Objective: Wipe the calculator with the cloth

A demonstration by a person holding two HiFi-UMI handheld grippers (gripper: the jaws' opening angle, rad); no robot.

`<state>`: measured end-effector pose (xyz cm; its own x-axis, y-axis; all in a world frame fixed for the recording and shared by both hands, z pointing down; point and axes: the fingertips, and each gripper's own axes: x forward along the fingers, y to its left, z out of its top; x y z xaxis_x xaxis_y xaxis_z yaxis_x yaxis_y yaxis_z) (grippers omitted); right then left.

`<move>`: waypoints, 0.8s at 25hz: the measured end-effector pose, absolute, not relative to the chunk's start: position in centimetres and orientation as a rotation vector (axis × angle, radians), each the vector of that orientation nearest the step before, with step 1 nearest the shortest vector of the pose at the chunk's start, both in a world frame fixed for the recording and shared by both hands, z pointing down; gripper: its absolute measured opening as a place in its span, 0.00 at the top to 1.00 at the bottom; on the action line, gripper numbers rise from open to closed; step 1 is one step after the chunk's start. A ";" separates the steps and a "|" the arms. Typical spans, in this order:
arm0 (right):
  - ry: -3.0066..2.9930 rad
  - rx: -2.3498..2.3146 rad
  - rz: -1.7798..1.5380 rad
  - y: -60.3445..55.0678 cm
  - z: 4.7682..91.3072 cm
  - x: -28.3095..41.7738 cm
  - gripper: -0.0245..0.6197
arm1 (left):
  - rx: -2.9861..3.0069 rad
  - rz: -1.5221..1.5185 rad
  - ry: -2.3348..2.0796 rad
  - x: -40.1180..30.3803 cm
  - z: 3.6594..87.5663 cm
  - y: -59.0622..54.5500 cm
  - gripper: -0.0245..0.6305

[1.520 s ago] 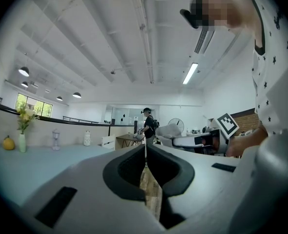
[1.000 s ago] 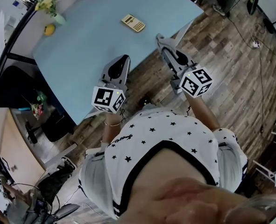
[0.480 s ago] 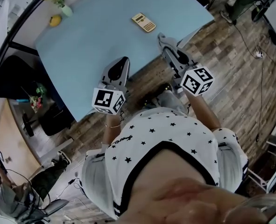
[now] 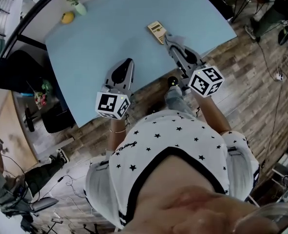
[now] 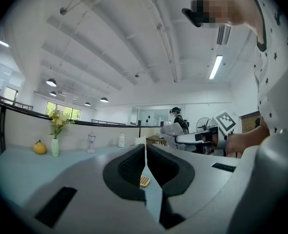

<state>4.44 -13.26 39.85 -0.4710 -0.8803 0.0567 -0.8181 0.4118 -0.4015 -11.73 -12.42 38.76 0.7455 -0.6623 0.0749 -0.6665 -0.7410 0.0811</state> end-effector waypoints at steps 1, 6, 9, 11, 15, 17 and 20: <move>2.508 -1.502 -0.574 -14.1 39.9 4.8 0.89 | 2.834 0.064 -1.101 -11.4 38.7 -13.1 0.91; 2.555 -1.436 -0.606 -18.1 40.6 6.0 0.89 | 2.800 0.066 -1.180 -10.0 38.8 -16.2 0.91; 2.575 -1.401 -0.614 -20.2 40.7 6.7 0.89 | 2.788 0.074 -1.201 -8.9 39.1 -17.8 0.91; 2.587 -1.386 -0.625 -21.3 41.0 7.2 0.89 | 2.778 0.078 -1.208 -8.1 39.3 -18.7 0.91; 2.592 -1.375 -0.640 -23.3 41.3 8.6 0.89 | 2.764 0.089 -1.218 -6.5 39.7 -20.8 0.91; 2.597 -1.373 -0.642 -24.2 41.4 9.4 0.89 | 2.762 0.093 -1.222 -5.7 39.7 -21.8 0.91; 2.601 -1.376 -0.647 -25.5 41.4 10.6 0.89 | 2.758 0.097 -1.228 -4.5 39.6 -23.0 0.91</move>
